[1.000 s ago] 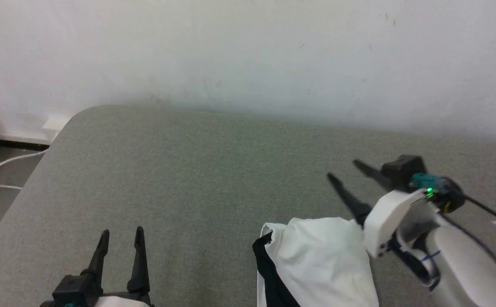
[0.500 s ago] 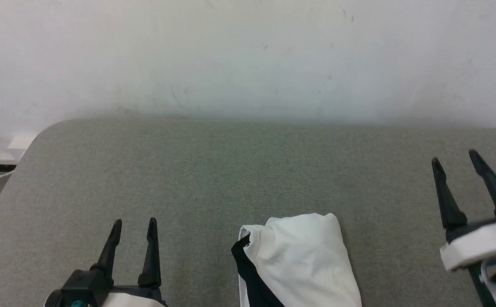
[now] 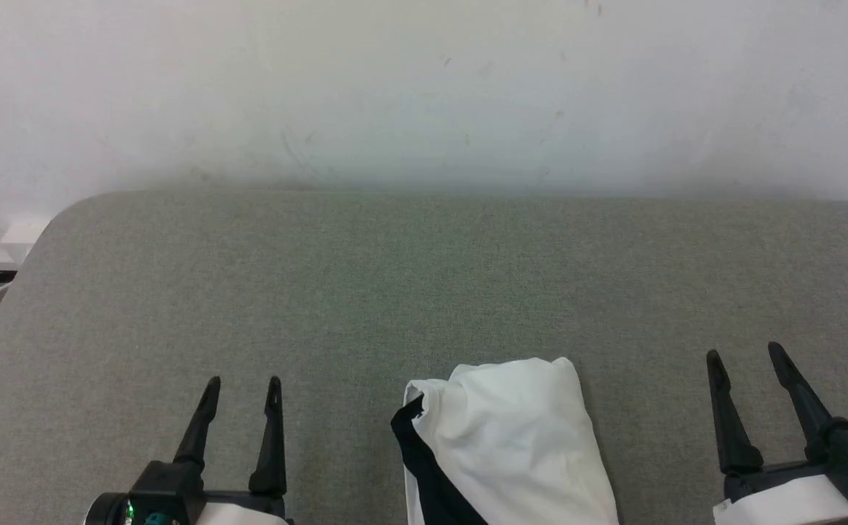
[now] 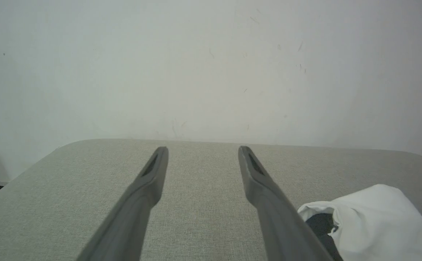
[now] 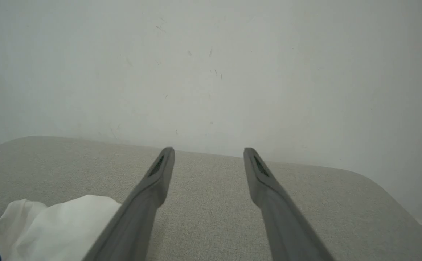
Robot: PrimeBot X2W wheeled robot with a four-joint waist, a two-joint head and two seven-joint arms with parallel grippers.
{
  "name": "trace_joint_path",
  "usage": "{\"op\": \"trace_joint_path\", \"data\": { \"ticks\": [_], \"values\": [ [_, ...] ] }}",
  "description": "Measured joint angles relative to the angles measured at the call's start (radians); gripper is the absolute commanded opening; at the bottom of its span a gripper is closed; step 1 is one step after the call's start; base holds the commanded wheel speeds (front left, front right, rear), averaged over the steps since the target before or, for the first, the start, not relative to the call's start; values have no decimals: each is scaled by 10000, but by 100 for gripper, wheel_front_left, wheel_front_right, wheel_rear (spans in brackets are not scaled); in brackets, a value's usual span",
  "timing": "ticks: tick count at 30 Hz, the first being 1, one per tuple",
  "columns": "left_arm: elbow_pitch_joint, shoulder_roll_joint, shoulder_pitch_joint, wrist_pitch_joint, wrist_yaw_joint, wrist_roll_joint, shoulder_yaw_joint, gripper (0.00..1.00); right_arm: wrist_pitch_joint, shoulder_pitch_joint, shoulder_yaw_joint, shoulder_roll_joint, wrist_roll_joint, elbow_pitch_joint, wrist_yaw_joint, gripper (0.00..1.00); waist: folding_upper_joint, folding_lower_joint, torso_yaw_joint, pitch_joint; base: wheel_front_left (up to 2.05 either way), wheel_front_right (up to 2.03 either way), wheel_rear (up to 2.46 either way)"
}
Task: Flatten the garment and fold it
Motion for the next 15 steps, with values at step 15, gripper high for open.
{"op": "trace_joint_path", "data": {
  "ticks": [15],
  "values": [
    [188, -2, -97, 0, -121, 115, -21, 100, 2385, -60, 669, -1005, 1371, -199, 0, 100, 0, -1, 204, 243, 0, 0, 0]
  ]
}}
